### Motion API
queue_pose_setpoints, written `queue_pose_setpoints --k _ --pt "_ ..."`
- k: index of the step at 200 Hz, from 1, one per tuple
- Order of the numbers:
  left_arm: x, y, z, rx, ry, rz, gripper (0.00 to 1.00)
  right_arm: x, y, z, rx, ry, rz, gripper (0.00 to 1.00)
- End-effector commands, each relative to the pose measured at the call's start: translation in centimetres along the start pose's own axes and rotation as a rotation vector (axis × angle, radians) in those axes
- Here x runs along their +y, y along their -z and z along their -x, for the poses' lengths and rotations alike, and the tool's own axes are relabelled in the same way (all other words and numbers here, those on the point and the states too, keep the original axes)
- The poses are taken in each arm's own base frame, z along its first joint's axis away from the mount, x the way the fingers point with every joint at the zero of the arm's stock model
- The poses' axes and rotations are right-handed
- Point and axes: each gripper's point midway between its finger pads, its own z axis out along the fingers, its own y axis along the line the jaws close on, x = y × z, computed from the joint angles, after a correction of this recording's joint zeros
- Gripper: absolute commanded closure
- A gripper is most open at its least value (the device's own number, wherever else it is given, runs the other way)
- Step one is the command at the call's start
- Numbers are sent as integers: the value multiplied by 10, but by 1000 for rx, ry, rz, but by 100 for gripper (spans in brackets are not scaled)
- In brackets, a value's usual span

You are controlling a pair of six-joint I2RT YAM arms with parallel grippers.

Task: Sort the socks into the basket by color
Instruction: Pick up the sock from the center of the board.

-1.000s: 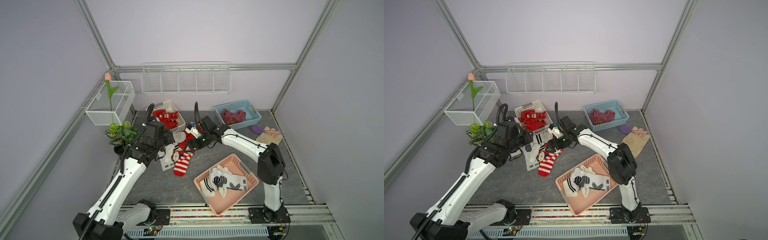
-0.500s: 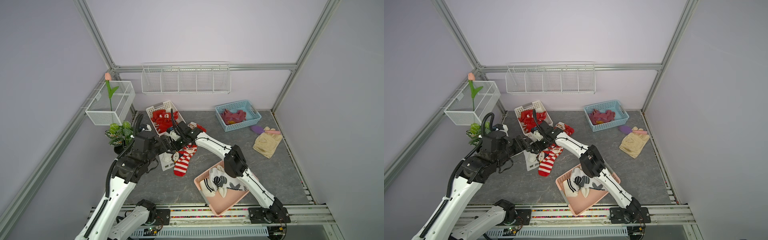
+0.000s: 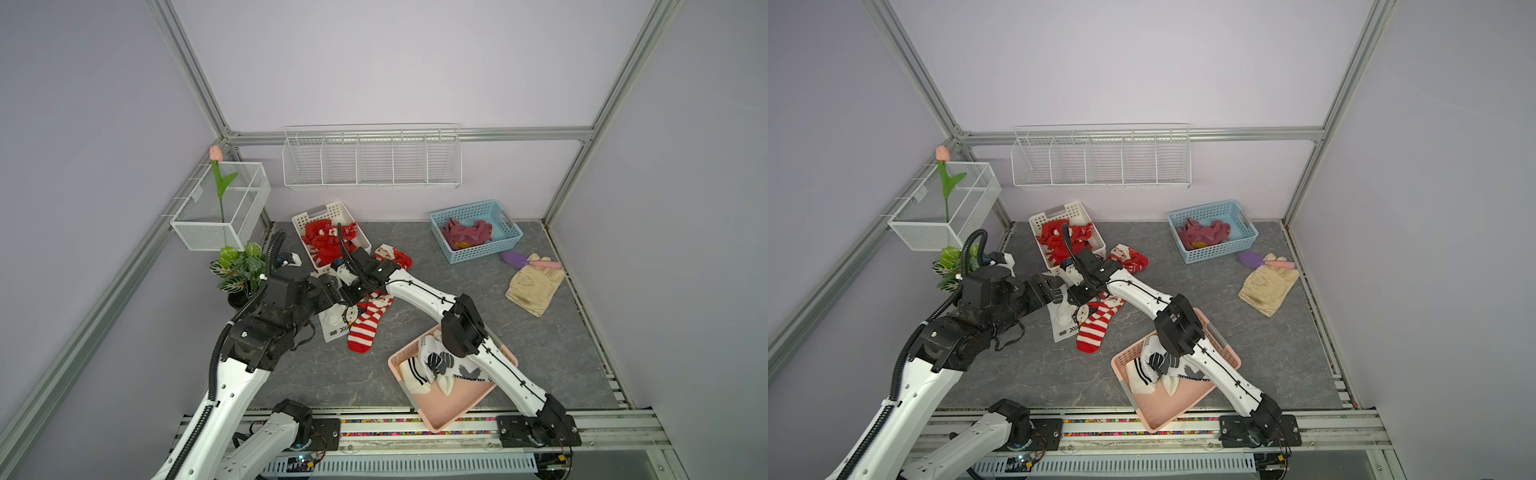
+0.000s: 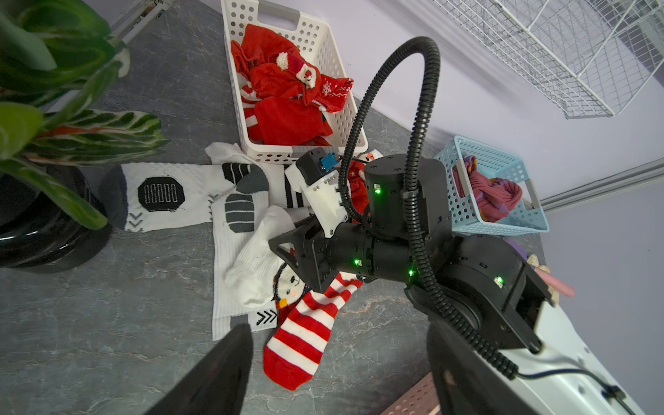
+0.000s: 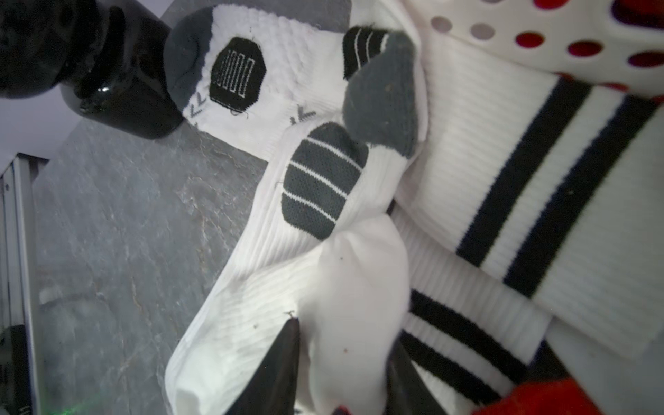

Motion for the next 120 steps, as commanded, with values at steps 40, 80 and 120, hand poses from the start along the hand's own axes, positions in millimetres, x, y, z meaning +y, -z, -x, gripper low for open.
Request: queue_pose_setpoints --k 40,80,120 --pt "12 -2 -11 19 9 36 26 19 46 26 -49 52 -12 93" --pt "21 -4 -16 14 14 63 24 36 90 43 -100 58 32 93" --pt "25 -9 -23 26 17 75 23 45 138 41 -114 35 65 93"
